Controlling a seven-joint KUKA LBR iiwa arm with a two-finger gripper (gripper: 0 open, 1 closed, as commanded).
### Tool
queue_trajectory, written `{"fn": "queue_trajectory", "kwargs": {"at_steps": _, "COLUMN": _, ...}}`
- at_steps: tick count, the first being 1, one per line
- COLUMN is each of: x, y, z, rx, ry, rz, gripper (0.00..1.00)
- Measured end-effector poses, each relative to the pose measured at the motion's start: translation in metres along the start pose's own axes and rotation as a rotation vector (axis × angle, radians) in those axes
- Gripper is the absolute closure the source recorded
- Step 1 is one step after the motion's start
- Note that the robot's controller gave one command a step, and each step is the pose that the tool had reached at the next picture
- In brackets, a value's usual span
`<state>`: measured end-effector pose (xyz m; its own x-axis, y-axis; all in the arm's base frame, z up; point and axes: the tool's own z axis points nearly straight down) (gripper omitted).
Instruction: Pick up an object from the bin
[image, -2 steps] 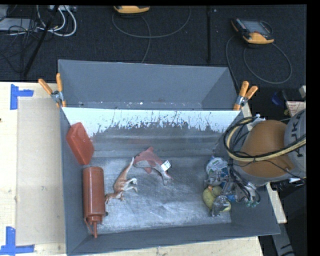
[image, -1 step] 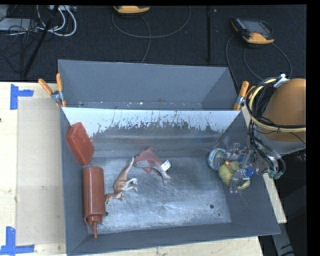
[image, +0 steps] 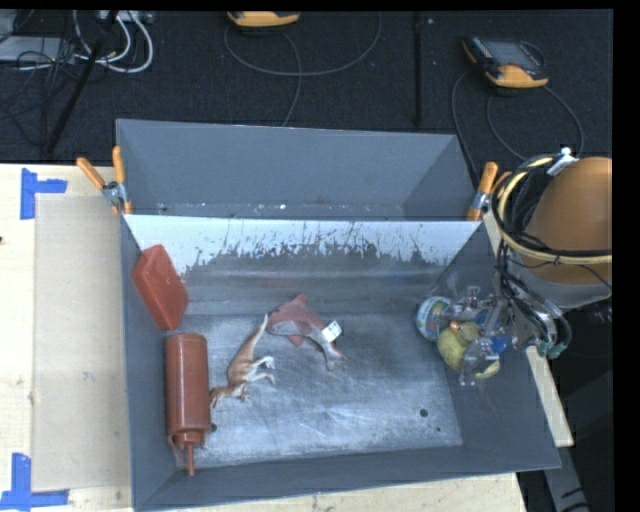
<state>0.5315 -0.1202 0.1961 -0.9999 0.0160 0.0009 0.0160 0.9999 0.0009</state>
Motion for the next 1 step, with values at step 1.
{"fn": "queue_trajectory", "kwargs": {"at_steps": 1, "x": -0.0203, "y": 0.009, "z": -0.0372, "rx": 0.0, "ry": 0.003, "rz": -0.074, "gripper": 1.0}}
